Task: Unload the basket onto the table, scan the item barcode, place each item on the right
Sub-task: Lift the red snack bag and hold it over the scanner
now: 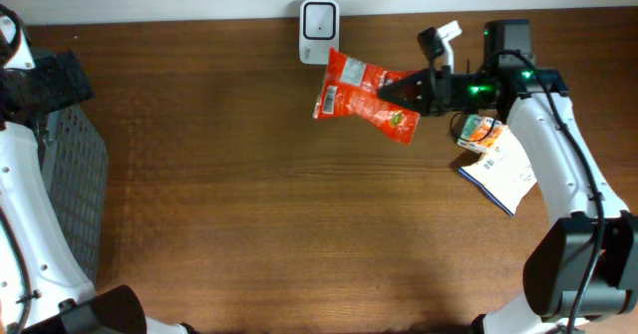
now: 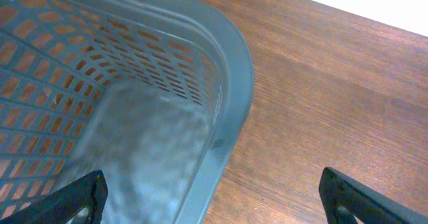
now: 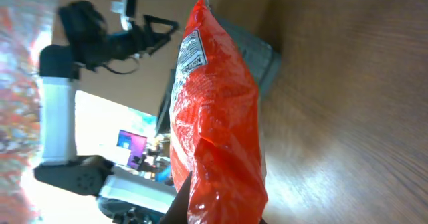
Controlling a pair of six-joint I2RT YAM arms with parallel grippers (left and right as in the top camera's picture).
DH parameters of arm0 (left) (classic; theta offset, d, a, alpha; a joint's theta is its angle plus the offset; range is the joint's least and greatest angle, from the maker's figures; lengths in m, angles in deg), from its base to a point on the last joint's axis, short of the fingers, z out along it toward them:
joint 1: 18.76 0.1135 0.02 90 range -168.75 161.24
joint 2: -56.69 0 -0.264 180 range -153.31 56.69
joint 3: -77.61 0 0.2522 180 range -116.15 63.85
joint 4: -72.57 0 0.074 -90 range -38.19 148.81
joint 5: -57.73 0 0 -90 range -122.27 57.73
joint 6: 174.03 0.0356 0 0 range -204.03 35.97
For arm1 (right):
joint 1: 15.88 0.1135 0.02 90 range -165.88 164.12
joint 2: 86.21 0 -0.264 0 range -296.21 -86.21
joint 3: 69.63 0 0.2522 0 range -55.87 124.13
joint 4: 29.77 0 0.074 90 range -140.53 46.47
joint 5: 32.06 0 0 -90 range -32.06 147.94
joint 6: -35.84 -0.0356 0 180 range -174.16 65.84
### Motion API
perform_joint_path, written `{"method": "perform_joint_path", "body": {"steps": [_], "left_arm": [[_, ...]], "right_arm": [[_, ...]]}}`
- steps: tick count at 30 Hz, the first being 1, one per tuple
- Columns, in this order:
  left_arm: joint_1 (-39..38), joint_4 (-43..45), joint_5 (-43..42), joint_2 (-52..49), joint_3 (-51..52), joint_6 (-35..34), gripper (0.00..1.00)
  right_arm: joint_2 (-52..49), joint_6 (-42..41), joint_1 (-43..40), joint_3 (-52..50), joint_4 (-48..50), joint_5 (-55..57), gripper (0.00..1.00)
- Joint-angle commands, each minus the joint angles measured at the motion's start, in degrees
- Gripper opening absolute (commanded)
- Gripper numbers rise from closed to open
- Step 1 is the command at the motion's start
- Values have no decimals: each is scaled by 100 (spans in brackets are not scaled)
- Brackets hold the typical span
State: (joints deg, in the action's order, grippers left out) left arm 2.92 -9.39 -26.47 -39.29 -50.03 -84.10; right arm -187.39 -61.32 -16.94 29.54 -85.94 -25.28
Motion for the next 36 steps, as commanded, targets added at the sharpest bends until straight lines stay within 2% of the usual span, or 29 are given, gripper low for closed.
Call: {"method": "perform_joint_path", "body": {"steps": [1, 4, 7, 9, 12, 16, 18, 19, 22, 25, 26, 27, 32, 34, 36], "left_arm": [[15, -7, -42, 85, -22, -57, 99], [15, -7, -42, 85, -22, -57, 99], [15, -7, -42, 85, -22, -57, 99], [15, -7, -42, 85, -22, -57, 99], [15, -7, -42, 85, -22, -57, 99], [15, -7, -42, 85, -22, -57, 99], [15, -4, -42, 85, -22, -57, 99], [15, -7, -42, 85, -22, -57, 99], [15, -7, -42, 85, -22, -59, 99], [15, -7, -42, 85, -22, -57, 99], [15, -7, -42, 85, -22, -57, 99], [15, -7, -42, 85, -22, -57, 99], [15, -7, -42, 85, -22, -57, 99], [15, -7, -42, 85, -22, -57, 99], [15, -7, -42, 85, -22, -57, 99]], "right_arm": [[151, 2, -57, 109, 22, -570, 4], [151, -214, -57, 109, 155, -570, 4], [151, -1443, -57, 109, 1228, -535, 4], [151, -2236, 0, 109, 2022, 122, 4], [151, -2358, 269, 122, 2162, 1532, 4], [151, -1152, 1021, 498, 450, 4876, 4], [149, -769, 1425, 1108, -168, 6109, 4], [81, -492, 1744, 1812, -542, 7595, 4], [-208, 264, 2238, 2439, -487, 9492, 4], [-909, 2135, 2750, 2448, 935, 10918, 4], [-1145, 2658, 2817, 2448, 1390, 11062, 4], [-1615, 3598, 2881, 2448, 2374, 11156, 4], [-2881, 5847, 2879, 2448, 4763, 11243, 4], [-3213, 6330, 2879, 2448, 5466, 11241, 4], [-3373, 6439, 2868, 2448, 5729, 11241, 4]]}}
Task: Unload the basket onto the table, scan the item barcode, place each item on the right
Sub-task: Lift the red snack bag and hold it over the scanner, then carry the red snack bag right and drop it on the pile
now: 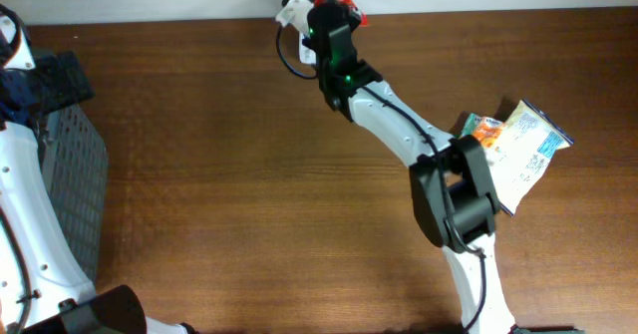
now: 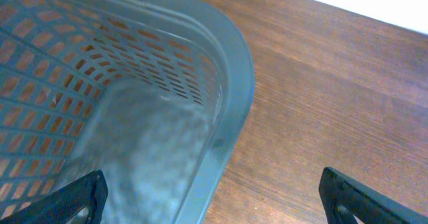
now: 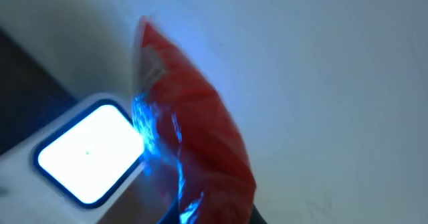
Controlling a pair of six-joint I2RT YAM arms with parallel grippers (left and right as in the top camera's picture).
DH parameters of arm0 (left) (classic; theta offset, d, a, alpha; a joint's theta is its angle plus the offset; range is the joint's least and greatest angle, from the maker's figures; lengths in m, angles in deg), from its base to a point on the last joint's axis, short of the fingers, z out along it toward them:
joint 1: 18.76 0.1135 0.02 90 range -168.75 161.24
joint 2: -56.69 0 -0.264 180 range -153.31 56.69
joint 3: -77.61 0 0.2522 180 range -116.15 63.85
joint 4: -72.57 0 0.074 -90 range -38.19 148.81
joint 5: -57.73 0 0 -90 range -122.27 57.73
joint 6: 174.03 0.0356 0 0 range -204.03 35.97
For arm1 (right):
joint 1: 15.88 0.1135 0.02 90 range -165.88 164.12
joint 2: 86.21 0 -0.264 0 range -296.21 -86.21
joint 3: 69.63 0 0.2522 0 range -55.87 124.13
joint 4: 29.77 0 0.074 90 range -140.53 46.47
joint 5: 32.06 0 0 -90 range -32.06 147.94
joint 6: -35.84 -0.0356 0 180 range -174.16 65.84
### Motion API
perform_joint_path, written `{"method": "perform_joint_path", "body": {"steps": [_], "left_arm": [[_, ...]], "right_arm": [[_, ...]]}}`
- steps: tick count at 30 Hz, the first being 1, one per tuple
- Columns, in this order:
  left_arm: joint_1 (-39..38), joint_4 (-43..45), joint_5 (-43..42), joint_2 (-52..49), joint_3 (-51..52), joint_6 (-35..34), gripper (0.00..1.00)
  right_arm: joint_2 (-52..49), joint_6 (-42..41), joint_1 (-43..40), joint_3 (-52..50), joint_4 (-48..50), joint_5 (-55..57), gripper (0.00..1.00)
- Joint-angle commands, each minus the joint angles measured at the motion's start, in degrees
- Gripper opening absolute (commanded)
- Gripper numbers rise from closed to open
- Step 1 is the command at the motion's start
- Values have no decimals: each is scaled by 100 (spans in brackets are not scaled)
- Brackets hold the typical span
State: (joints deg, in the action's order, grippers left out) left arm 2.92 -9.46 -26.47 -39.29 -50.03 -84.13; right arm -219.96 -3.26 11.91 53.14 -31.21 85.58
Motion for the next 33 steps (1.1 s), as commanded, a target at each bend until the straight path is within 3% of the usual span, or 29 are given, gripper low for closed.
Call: {"method": "perform_joint_path", "body": {"steps": [1, 5, 9, 11, 16, 21, 26, 30, 33], "left_arm": [[15, 0, -42, 85, -22, -55, 99], [15, 0, -42, 85, -22, -55, 99], [15, 0, -42, 85, -22, -55, 99], [15, 2, -42, 85, -22, -55, 99], [15, 2, -42, 85, -22, -55, 99], [15, 0, -42, 85, -22, -55, 99], [15, 0, -42, 85, -22, -55, 99], [15, 0, -42, 85, -22, -55, 99], [15, 0, -42, 85, -20, -55, 99]], "right_arm": [[-173, 632, -44, 87, 295, 153, 4], [-243, 636, -74, 87, 245, 155, 4], [-243, 1523, 83, 87, -385, 90, 4], [-243, 1515, 107, 87, -507, 114, 4], [-243, 1515, 116, 87, -463, 111, 4], [-181, 1515, 299, 87, 269, 149, 4], [-92, 1482, 376, 87, 173, 138, 4], [901, 28, 225, 87, -879, -42, 4], [2009, -1381, 116, 87, -2229, -166, 4]]}}
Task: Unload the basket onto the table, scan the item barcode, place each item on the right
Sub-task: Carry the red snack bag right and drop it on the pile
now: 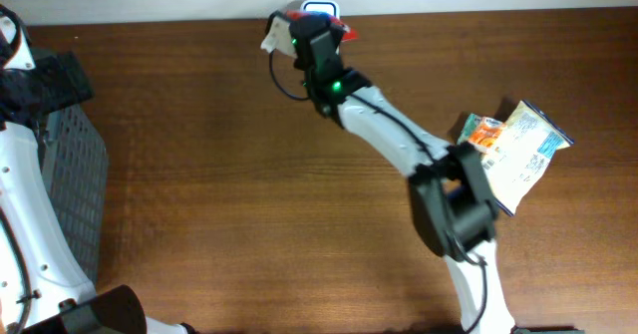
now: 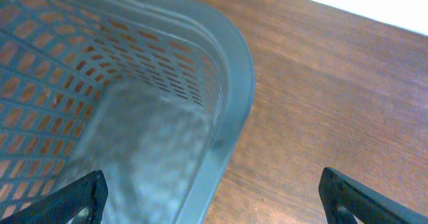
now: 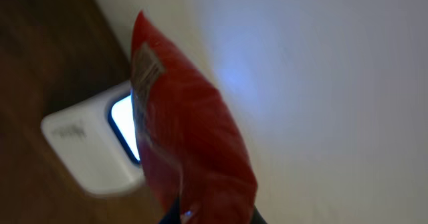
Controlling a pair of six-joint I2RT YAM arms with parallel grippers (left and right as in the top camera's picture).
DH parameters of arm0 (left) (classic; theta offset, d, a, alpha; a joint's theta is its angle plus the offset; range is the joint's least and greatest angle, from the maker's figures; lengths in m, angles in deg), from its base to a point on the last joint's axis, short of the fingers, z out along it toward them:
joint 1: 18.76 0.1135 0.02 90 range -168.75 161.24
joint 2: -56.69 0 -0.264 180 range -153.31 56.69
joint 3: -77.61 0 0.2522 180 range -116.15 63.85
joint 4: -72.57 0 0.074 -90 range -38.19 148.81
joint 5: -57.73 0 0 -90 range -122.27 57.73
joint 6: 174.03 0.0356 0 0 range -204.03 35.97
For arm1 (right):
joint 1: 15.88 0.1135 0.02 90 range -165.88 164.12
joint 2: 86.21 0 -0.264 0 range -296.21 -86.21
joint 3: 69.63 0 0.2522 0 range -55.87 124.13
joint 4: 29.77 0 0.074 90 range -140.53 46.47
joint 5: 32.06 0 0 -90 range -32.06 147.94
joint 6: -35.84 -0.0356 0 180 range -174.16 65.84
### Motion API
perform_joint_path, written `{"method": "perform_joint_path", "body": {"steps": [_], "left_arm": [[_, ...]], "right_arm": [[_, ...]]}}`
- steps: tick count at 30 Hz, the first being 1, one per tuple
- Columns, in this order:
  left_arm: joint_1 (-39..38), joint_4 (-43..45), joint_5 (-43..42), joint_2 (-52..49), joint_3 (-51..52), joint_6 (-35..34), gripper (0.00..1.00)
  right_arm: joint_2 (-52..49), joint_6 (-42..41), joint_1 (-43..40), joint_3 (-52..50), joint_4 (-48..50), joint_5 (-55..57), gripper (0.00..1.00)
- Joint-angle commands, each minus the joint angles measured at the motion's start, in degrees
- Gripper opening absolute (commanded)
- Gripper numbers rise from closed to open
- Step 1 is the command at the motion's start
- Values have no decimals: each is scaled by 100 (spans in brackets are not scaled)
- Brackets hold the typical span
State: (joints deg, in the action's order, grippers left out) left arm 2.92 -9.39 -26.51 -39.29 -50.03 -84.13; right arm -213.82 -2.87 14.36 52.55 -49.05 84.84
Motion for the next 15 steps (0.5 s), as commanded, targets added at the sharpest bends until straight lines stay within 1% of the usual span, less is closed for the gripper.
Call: {"method": "perform_joint_path", "body": {"steps": [1, 2, 3, 4, 5, 7, 9, 10, 11, 13, 15], "left_arm": [[15, -7, -37, 85, -22, -55, 99], [15, -7, -37, 85, -22, -55, 99], [15, -7, -37, 85, -22, -57, 99], [15, -7, -37, 85, -22, -55, 99], [15, -7, -37, 85, -22, -55, 99], [15, -4, -37, 85, -22, -55, 99], [15, -7, -37, 85, -22, -55, 99], [15, -4, -37, 85, -22, -55, 99], [15, -4, -37, 85, -22, -55, 99], [15, -7, -37, 85, -22, -55, 99], [15, -7, -37, 85, -22, -55, 99]], "right_arm": [[1845, -2107, -192, 146, -1193, -448, 4], [2293, -3095, -341, 146, -2037, -1106, 4], [2706, -4221, -584, 146, -2841, -2061, 4], [3045, -5040, -922, 146, -3635, -2898, 4], [3156, -5239, -1084, 146, -3974, -3077, 4], [3300, -6151, -1698, 146, -4994, -3139, 4], [3239, -6634, -2354, 144, -5825, -3141, 4], [3123, -6725, -2846, 133, -6358, -3139, 4], [3027, -6730, -3134, 109, -6623, -3123, 4], [2750, -7040, -3788, -85, -6933, -3147, 4], [2463, -7049, -4315, -461, -6909, -3237, 4]]}}
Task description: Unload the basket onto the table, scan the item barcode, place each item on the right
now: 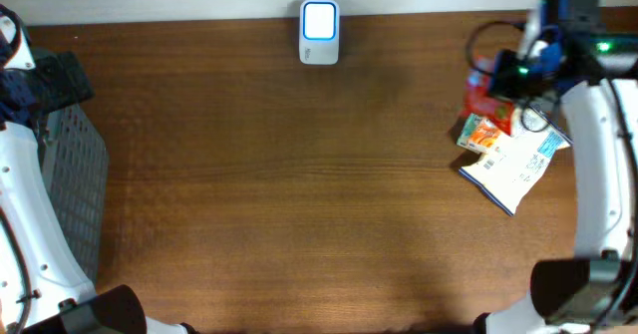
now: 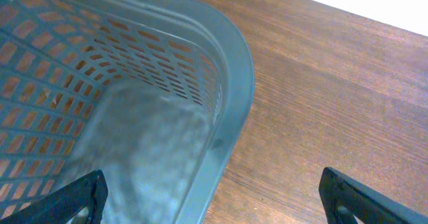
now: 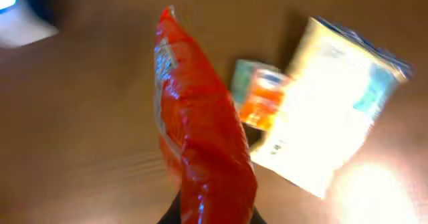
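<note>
The red snack bag [image 1: 485, 101] hangs at the table's right side with my right gripper [image 1: 506, 73] shut on it. In the right wrist view the red bag [image 3: 204, 144] fills the middle and hides most of the right gripper [image 3: 212, 214]. The white barcode scanner [image 1: 319, 32] stands at the back edge, its window lit, well to the left of the bag. My left gripper [image 2: 214, 207] is open over the basket rim [image 2: 237, 90], with nothing between its fingers.
A small orange packet [image 1: 481, 133] and a white-and-blue bag [image 1: 513, 165] lie on the table just under and in front of the red bag. The grey mesh basket [image 1: 70, 174] stands at the left edge under the left arm.
My right gripper was at the scanner with the red bag. Now it is at the right side above the other packets, still shut on the bag. The left arm has not moved.
First my right gripper held the red bag over the table just right of the scanner. Then the bag was at the scanner with blue light on it, and it was still there a second later. Now the bag is back at the right.
</note>
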Controlling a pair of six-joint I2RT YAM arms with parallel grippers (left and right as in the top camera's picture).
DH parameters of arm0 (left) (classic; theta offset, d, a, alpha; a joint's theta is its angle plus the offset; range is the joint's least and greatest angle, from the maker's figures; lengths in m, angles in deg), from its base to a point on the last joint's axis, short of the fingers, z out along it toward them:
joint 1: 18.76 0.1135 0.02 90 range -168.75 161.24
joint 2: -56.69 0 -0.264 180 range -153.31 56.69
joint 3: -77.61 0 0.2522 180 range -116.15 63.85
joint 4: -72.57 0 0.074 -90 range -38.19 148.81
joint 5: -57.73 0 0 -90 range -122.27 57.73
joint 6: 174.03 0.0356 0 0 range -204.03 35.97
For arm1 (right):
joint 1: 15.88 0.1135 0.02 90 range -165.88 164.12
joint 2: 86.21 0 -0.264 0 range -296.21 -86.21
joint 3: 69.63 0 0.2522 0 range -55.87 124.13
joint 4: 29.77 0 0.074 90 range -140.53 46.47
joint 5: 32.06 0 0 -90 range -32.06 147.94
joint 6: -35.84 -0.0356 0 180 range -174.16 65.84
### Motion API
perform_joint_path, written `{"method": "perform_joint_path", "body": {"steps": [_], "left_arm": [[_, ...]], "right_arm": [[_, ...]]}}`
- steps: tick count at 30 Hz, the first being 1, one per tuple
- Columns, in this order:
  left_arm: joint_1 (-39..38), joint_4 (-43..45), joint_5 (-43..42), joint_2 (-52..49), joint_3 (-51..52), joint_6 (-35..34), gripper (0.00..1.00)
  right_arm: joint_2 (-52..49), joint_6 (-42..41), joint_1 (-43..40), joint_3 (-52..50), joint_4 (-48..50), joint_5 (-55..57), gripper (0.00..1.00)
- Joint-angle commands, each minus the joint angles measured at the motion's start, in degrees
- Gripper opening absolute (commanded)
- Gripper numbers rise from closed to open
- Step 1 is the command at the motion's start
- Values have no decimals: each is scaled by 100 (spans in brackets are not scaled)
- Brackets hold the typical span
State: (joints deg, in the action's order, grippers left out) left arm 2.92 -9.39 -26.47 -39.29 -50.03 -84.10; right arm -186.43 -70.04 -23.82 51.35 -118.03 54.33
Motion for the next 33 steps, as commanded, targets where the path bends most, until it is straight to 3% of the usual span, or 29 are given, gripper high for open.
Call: {"method": "perform_joint_path", "body": {"steps": [1, 4, 5, 7, 9, 14, 15, 18, 25, 33], "left_arm": [[15, -7, -42, 85, -22, -57, 99], [15, -7, -42, 85, -22, -57, 99], [15, -4, -42, 85, -22, -57, 99], [15, -7, -42, 85, -22, -57, 99], [15, -7, -42, 85, -22, -57, 99], [15, -7, -42, 85, -22, -57, 99], [15, -7, -42, 85, -22, -57, 99], [15, -7, -42, 85, -22, -57, 99], [15, -7, -42, 85, -22, -57, 99], [15, -7, -42, 85, -22, -57, 99]], "right_arm": [[-420, -332, -708, -542, 48, -269, 4], [-723, -328, -1215, -1005, 396, -682, 5], [-752, -326, -1316, -1082, 470, -778, 13], [-750, -323, -1510, -1088, 474, -944, 59], [-750, -278, -1613, -1086, 468, -1156, 71], [-540, 404, -1611, -999, 367, -2505, 84], [-339, 955, -1513, -896, 127, -2918, 99], [179, 1427, -1152, -719, -273, -2935, 99], [2109, 1504, 142, -719, -243, -2914, 99], [2096, 1504, 243, -721, -249, -2914, 99]]}}
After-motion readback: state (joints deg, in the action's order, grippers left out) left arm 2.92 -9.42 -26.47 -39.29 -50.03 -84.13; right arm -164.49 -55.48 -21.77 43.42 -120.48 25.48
